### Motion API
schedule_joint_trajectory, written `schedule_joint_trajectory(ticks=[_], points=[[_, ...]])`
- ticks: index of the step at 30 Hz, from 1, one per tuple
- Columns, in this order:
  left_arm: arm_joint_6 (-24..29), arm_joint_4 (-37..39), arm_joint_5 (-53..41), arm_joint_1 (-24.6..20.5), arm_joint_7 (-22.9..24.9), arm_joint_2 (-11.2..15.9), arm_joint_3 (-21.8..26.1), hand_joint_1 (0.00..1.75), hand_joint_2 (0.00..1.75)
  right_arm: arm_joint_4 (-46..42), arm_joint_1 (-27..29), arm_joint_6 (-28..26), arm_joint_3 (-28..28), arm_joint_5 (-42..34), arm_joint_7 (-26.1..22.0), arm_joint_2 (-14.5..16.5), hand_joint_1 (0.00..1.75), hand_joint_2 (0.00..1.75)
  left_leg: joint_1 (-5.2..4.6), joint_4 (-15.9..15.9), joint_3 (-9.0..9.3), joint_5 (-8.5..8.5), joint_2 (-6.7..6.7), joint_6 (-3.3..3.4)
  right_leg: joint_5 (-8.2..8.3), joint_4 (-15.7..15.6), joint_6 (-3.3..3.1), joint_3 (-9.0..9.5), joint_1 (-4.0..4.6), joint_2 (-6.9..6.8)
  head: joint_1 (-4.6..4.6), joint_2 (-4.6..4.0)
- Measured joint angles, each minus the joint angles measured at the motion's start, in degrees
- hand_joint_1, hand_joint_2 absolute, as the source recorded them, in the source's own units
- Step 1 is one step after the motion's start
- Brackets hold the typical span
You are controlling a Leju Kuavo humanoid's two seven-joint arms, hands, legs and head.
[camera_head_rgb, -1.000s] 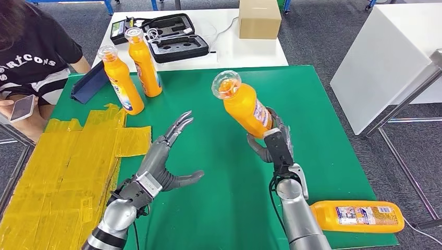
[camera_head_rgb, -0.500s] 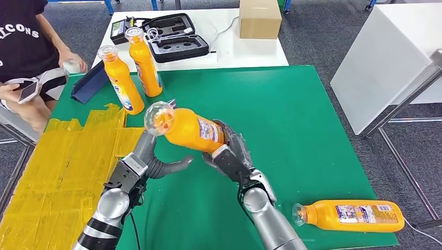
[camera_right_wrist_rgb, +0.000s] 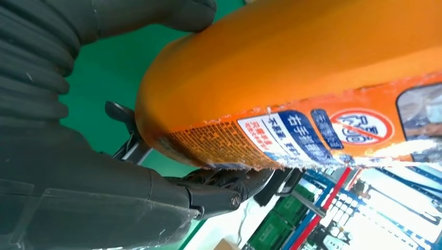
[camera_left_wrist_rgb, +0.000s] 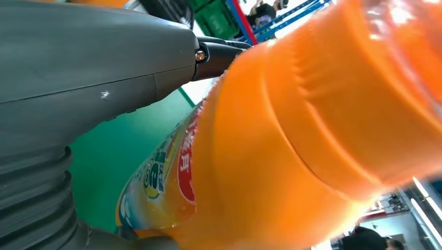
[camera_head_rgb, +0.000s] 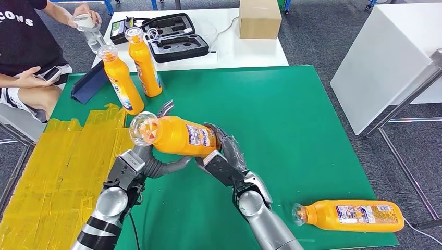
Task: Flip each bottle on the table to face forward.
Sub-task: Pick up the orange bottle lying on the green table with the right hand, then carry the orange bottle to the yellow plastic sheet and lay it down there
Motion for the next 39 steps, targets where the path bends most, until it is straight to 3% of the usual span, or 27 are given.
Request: schedule_joint_trajectory(ticks=[6, 7, 10, 11, 13, 16, 19, 34, 35, 38, 39], points=[[-4.48, 3.9, 7.4, -1.14, -0.33, 0.02, 2.97, 0.01, 1.75, -0.55, 0.09, 0.27, 3.63, -1.23, -0.01, 0.74, 1.75, 1.75, 0.04, -0.01, 0.0, 0.01, 0.0, -0.01, 0.0, 0.0, 0.0, 0.0, 0.05, 0.0, 0.0, 0.0], [-5.26, 4.64, 8.42, -1.28, -0.43, 0.03, 3.42, 0.27, 1.75, -0.73, 0.06, 0.25, 4.17, -1.61, -0.01, 0.77, 1.75, 1.75, 0.04, -0.01, 0.0, 0.01, 0.0, -0.01, 0.0, 0.01, 0.0, 0.01, 0.05, 0.0, 0.0, 0.0], [-7.56, 6.6, 11.73, -1.57, -0.7, 0.04, 4.67, 1.47, 1.75, -1.19, -0.12, -0.11, 5.57, -2.67, 0.02, 0.77, 1.75, 1.75, 0.04, 0.0, 0.0, 0.01, 0.0, -0.02, 0.0, 0.01, 0.0, 0.01, 0.04, 0.0, 0.01, 0.0], [-8.84, 7.18, 13.65, -1.62, -0.74, 0.04, 5.18, 1.64, 1.75, -1.26, -0.21, -0.37, 6.03, -3.02, 0.02, 0.77, 1.75, 1.75, 0.04, 0.0, 0.0, 0.01, 0.0, -0.02, 0.0, 0.01, 0.0, 0.01, 0.04, 0.0, 0.01, 0.0], [-12.84, 8.25, 19.51, -1.64, -0.13, 0.05, 6.4, 1.75, 1.75, -1.28, -0.44, -0.9, 6.95, -3.71, -0.18, 0.78, 1.75, 1.75, 0.04, 0.0, 0.0, 0.01, 0.01, -0.02, 0.0, 0.01, 0.0, 0.01, 0.04, 0.0, 0.01, 0.0], [-20.87, 9.94, 30.33, -1.6, 1.84, 0.28, 8.31, 1.75, 1.75, -1.1, -0.93, -1.27, 8.34, -4.63, -1.24, 0.86, 1.75, 1.75, 0.04, 0.0, 0.0, 0.01, 0.01, -0.02, 0.0, 0.01, 0.0, 0.0, 0.04, 0.0, 0.0, 0.0], [-25.09, 11.86, 37.3, -1.61, 3.15, 0.62, 9.58, 1.75, 1.75, -0.62, -1.47, -1.38, 9.45, -5.08, -1.95, 1.06, 1.75, 1.75, 0.05, 0.0, 0.0, 0.01, 0.01, -0.02, 0.0, 0.01, 0.0, 0.0, 0.05, 0.0, 0.0, 0.0], [-25.55, 15.17, 42.57, -1.51, 3.84, 1.56, 10.02, 1.75, 1.75, 1.3, -2.06, -1.79, 10.85, -5.69, -2.02, 1.34, 1.72, 1.75, 0.05, -0.01, -0.01, 0.01, 0.0, -0.02, 0.0, 0.01, 0.0, 0.0, 0.06, 0.0, 0.0, 0.0], [-25.41, 15.19, 42.6, -1.47, 3.85, 1.59, 10.02, 1.75, 1.75, 1.38, -2.07, -1.81, 10.86, -5.72, -2.01, 1.34, 1.68, 1.75, 0.05, -0.01, -0.01, 0.01, 0.0, -0.02, 0.0, 0.01, 0.0, 0.0, 0.06, 0.0, 0.0, 0.0], [-24.61, 15.2, 42.43, -1.33, 3.79, 1.65, 10.01, 1.75, 1.75, 1.52, -2.07, -1.96, 10.86, -5.9, -1.99, 1.33, 1.24, 1.75, 0.06, -0.01, -0.01, 0.01, 0.0, -0.02, 0.0, 0.01, 0.0, -0.01, 0.06, 0.0, 0.0, 0.0], [-24.14, 15.18, 42.07, -1.31, 3.63, 1.66, 10.01, 1.75, 1.75, 1.52, -2.06, -2.04, 10.84, -6.03, -1.99, 1.32, 0.85, 1.75, 0.06, -0.01, -0.01, 0.01, 0.0, -0.02, 0.0, 0.01, 0.0, -0.01, 0.07, 0.0, 0.0, 0.0]])
